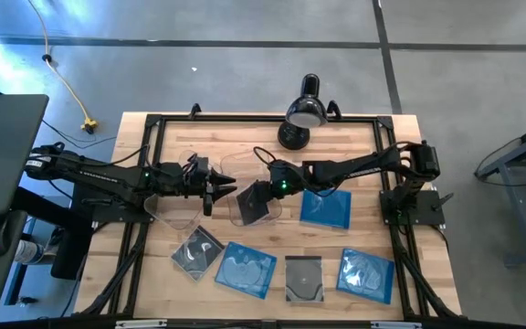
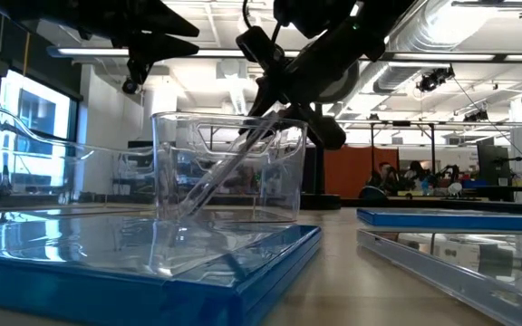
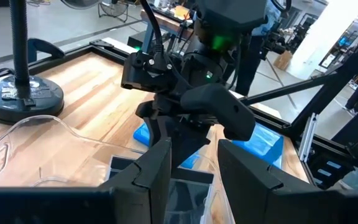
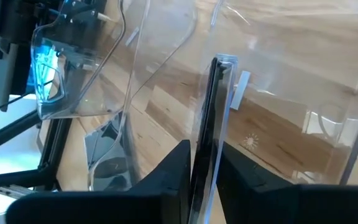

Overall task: Pick & place jewel cases by type
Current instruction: Put the top black CD case into the right transparent bin

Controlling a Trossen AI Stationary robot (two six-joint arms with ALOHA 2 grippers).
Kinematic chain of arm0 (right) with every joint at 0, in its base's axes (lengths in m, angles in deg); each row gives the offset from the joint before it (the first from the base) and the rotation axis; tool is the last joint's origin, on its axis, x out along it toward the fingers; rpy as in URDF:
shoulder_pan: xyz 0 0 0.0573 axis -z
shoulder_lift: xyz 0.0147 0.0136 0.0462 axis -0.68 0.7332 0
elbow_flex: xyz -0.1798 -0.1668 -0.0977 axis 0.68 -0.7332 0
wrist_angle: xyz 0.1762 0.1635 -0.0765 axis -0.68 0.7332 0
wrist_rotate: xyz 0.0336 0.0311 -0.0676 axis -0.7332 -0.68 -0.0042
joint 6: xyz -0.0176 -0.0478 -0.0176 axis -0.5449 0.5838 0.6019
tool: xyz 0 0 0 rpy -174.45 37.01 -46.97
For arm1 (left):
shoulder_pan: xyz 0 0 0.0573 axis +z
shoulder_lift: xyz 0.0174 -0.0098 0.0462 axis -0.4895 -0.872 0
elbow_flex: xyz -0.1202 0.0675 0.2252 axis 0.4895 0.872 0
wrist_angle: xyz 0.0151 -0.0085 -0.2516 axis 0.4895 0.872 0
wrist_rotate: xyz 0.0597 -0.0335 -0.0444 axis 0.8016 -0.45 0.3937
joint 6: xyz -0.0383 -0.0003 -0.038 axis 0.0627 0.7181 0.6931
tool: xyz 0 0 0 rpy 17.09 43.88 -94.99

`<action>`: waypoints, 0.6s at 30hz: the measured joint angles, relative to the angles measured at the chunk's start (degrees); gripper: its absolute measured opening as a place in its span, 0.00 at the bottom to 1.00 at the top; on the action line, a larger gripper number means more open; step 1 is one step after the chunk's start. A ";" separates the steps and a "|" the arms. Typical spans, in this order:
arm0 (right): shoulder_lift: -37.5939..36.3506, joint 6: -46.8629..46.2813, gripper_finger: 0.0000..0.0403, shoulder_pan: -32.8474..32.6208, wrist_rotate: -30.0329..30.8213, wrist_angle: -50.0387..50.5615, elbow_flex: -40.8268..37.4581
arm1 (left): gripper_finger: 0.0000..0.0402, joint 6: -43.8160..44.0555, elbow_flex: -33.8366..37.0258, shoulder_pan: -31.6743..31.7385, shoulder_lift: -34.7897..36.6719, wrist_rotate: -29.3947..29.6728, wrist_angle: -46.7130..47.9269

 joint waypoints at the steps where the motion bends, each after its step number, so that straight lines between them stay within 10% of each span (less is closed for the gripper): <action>1: 0.00 0.11 0.14 0.04 0.00 0.20 0.00 | 0.33 0.00 0.00 0.00 0.00 0.00 -0.07; 18: 0.00 4.36 0.32 1.14 0.24 3.67 0.00 | 0.33 0.00 0.00 0.01 0.00 -0.03 -0.04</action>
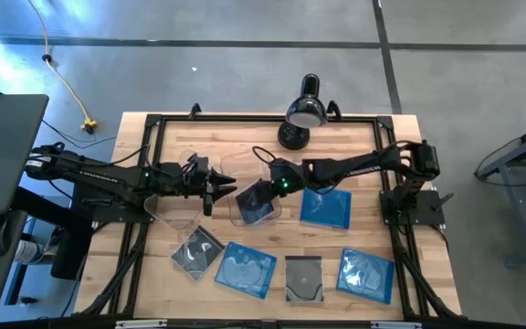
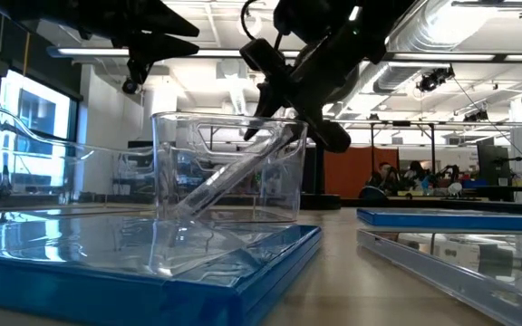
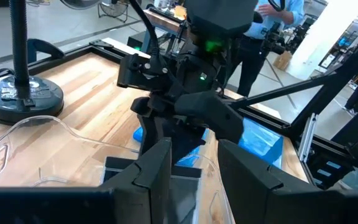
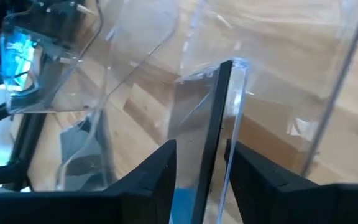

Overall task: Pick & place jewel cases by type
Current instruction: Put the top black CD case into the right transparent bin, then adjust the right black CD case

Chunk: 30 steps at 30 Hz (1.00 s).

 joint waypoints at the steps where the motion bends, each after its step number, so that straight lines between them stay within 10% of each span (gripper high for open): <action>1: 0.00 0.33 0.32 0.12 -0.05 0.33 0.00 | 0.33 0.00 0.00 -0.01 0.00 0.01 0.01; 18: -2.21 5.97 0.32 0.80 1.71 5.12 0.00 | 0.33 -0.22 0.00 -0.01 0.00 -0.14 0.14; 30: -17.80 23.97 0.32 -4.85 -0.16 22.41 0.02 | 0.33 -0.57 0.00 0.00 0.00 -0.84 0.11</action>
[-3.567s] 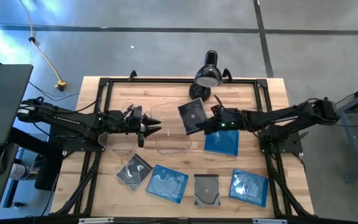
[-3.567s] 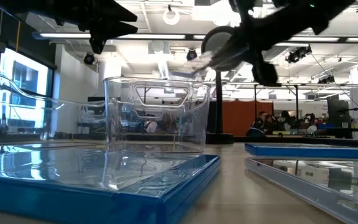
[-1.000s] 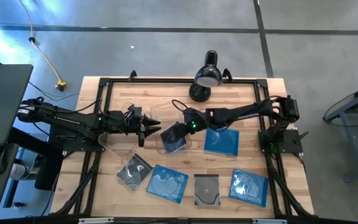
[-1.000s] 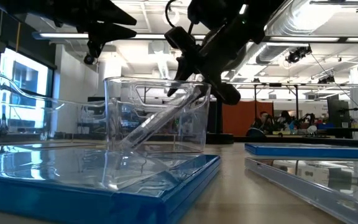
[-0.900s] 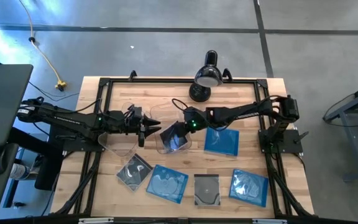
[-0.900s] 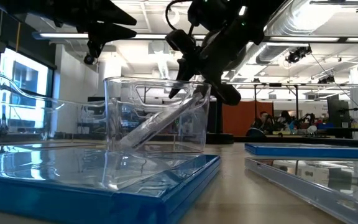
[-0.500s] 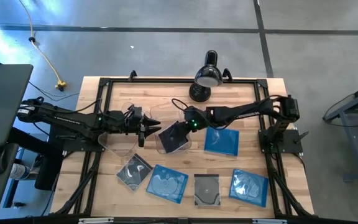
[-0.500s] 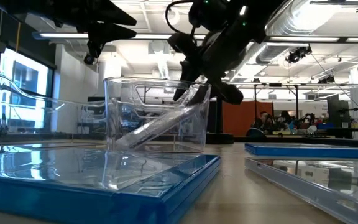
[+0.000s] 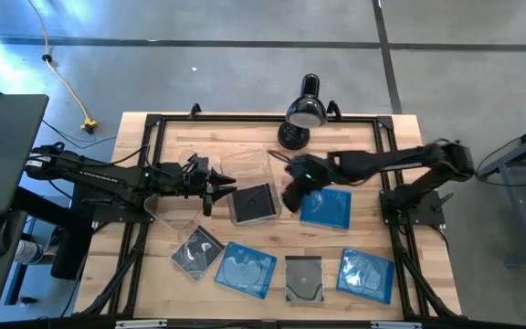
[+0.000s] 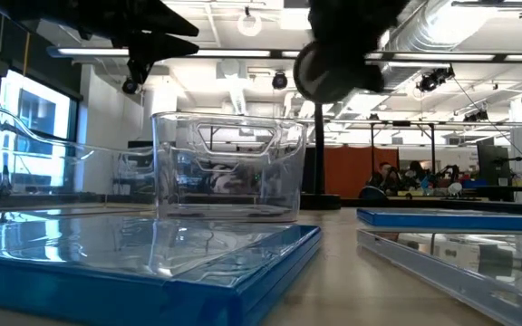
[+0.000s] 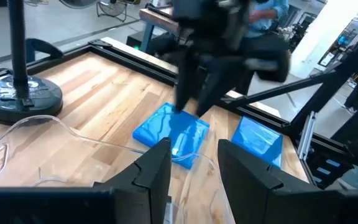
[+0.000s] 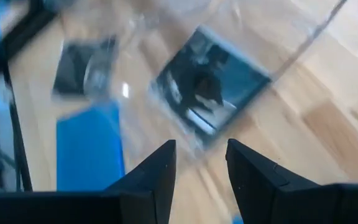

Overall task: Pick & place jewel cases by type
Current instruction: Adjust the right black CD case

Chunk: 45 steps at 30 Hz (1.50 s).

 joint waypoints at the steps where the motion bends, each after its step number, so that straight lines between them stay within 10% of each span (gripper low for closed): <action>1: -1.55 0.08 0.32 -2.34 1.63 2.16 0.00 | 0.33 -0.44 0.00 -0.01 0.00 -0.37 -0.01; 15: 1.69 -25.47 0.32 -42.91 34.26 13.61 -3.39 | 0.33 -11.21 -2.87 -7.98 -2.53 -7.18 -2.80; 45: 16.71 -29.77 0.01 -52.88 29.73 4.47 -9.13 | 0.33 -18.05 -57.59 -24.77 -59.93 11.67 39.82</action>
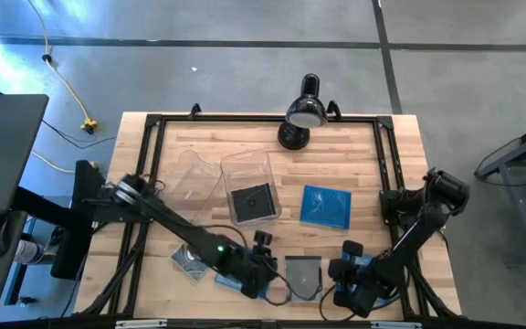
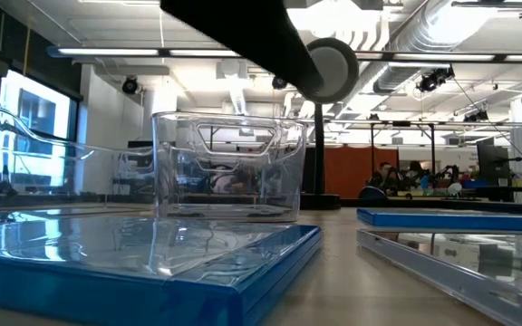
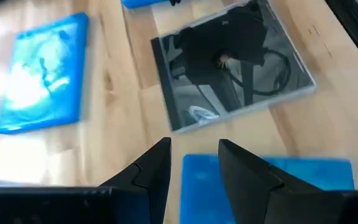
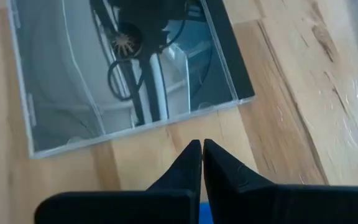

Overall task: Pick & place jewel cases by type
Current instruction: Adjust the right black CD case

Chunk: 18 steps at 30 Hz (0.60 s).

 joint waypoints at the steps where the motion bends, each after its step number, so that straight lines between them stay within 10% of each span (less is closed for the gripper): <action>1: 0.43 0.30 0.01 0.00 0.16 -0.31 -0.01 | 0.33 1.09 -0.43 0.00 -0.78 -0.07 0.81; 18: 1.09 10.37 0.00 0.39 -0.97 -5.80 -0.01 | 0.33 14.44 -1.94 1.27 -5.24 -5.80 -1.24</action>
